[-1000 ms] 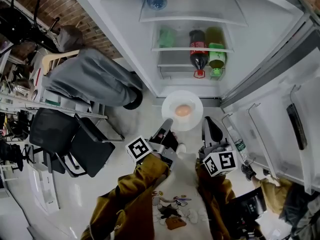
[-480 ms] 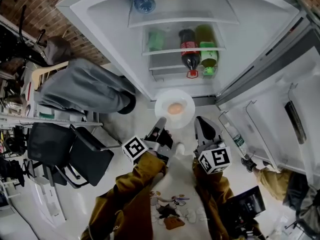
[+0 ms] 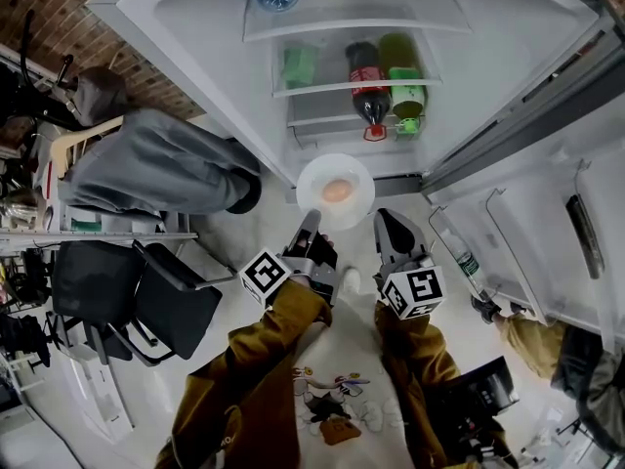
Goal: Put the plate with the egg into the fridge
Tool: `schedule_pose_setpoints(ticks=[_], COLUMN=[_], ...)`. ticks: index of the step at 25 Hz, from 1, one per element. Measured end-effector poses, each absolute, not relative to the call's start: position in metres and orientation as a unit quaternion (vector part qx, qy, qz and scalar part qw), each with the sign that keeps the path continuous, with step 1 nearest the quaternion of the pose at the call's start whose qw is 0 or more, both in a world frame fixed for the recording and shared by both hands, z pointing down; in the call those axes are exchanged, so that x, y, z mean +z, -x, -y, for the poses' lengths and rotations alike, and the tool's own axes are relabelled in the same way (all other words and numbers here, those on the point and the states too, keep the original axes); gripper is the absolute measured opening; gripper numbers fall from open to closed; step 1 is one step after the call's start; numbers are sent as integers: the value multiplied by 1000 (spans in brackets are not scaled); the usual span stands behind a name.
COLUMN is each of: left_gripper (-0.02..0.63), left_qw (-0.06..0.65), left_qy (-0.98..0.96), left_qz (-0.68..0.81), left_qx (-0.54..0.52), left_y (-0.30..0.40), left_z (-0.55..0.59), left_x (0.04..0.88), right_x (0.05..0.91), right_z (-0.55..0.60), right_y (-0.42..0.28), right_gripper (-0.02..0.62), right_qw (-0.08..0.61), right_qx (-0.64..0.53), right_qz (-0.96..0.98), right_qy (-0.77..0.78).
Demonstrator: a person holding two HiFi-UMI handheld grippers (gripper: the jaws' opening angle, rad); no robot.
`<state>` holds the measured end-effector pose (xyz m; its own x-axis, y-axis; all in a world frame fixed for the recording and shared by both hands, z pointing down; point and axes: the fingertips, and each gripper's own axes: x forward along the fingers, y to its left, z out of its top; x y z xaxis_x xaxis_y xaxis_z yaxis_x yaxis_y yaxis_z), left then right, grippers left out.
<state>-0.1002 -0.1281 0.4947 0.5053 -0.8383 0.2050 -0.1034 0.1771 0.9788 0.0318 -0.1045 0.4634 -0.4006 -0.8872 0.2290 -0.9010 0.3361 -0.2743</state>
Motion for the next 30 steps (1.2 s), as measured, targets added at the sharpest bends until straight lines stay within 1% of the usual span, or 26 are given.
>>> schedule_pose_setpoints(ticks=[15, 24, 30], left_gripper=[18, 18, 18], left_qw=[647, 623, 614], left_qy=[-551, -547, -548], left_qz=[449, 476, 488], left_qx=[-277, -293, -290], left_y=[108, 111, 110], left_z=[152, 169, 179], left_x=[527, 542, 552], right_x=[480, 492, 507], right_z=[136, 147, 154], right_y=[-21, -17, -14], right_gripper=[6, 6, 6], right_qw=[29, 29, 56], right_qx=[178, 192, 176], right_qz=[816, 819, 825], right_qy=[-550, -540, -533])
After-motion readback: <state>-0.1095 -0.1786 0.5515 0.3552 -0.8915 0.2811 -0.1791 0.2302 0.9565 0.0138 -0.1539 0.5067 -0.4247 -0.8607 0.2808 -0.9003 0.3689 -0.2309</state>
